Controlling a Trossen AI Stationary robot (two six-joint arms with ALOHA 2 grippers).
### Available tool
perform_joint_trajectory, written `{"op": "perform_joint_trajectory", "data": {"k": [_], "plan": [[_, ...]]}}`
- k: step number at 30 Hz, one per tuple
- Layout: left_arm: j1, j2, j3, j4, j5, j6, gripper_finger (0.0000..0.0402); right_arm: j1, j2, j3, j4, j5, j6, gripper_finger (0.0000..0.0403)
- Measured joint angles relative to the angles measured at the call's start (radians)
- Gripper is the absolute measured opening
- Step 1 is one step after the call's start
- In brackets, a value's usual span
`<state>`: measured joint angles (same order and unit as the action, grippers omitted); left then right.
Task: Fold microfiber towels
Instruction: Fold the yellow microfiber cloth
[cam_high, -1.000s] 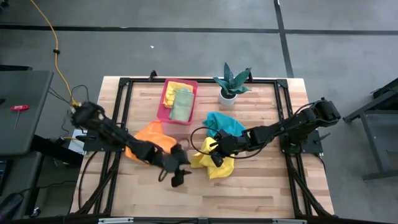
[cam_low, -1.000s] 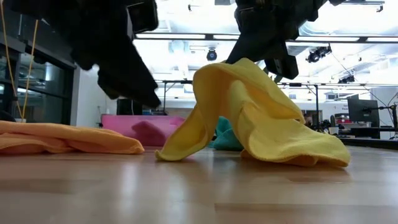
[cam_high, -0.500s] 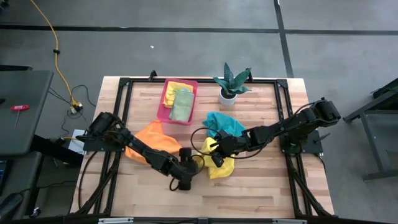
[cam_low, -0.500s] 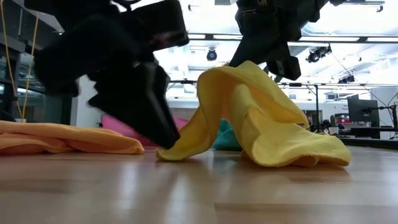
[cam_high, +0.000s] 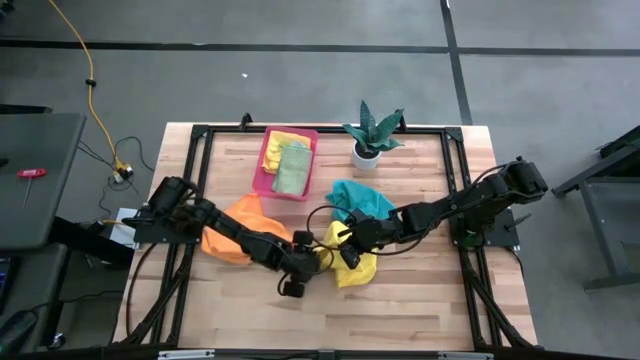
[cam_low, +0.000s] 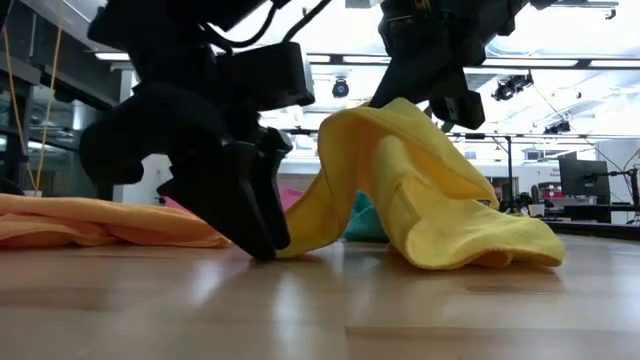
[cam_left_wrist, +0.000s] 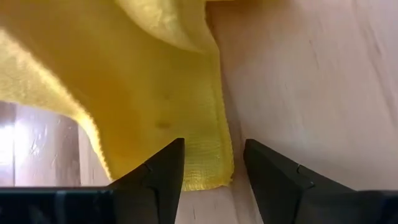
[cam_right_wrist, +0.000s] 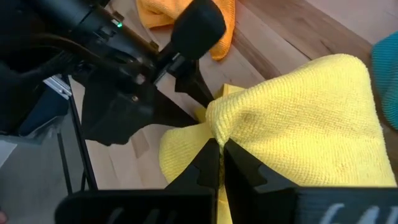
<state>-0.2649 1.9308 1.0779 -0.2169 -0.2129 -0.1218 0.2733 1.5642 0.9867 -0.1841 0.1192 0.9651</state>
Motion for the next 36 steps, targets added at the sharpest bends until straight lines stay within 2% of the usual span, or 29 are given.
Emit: {"op": "perform_joint_trajectory", "data": {"k": [2, 6, 12, 17, 24, 28, 36], "plan": [[0.009, 0.0, 0.0, 0.0, 0.037, 0.018, 0.0147, 0.0, 0.0, 0.0, 0.0, -0.008, 0.002, 0.0], [0.012, -0.001, 0.0, -0.005, 0.045, 0.056, 0.0112, 0.0, 0.0, 0.0, 0.0, -0.011, -0.001, 0.0], [0.013, -0.005, 0.003, -0.044, 0.087, 0.034, 0.0014, 0.0, 0.0, 0.0, -0.001, -0.011, -0.004, 0.0], [0.017, -0.075, -0.004, -0.164, 0.115, 0.005, 0.0004, 0.0, -0.005, 0.0, -0.002, -0.046, -0.035, 0.0], [0.018, -0.299, -0.003, -0.338, 0.117, 0.066, 0.0001, 0.003, -0.034, 0.001, -0.126, -0.173, -0.068, 0.0004], [0.036, -0.394, -0.001, -0.387, 0.101, 0.107, 0.0001, 0.012, -0.029, 0.001, -0.204, -0.191, -0.097, 0.0038], [0.076, -0.464, -0.002, -0.467, 0.094, 0.262, 0.0, 0.026, 0.066, 0.0, -0.133, -0.175, -0.196, 0.0162]]}}
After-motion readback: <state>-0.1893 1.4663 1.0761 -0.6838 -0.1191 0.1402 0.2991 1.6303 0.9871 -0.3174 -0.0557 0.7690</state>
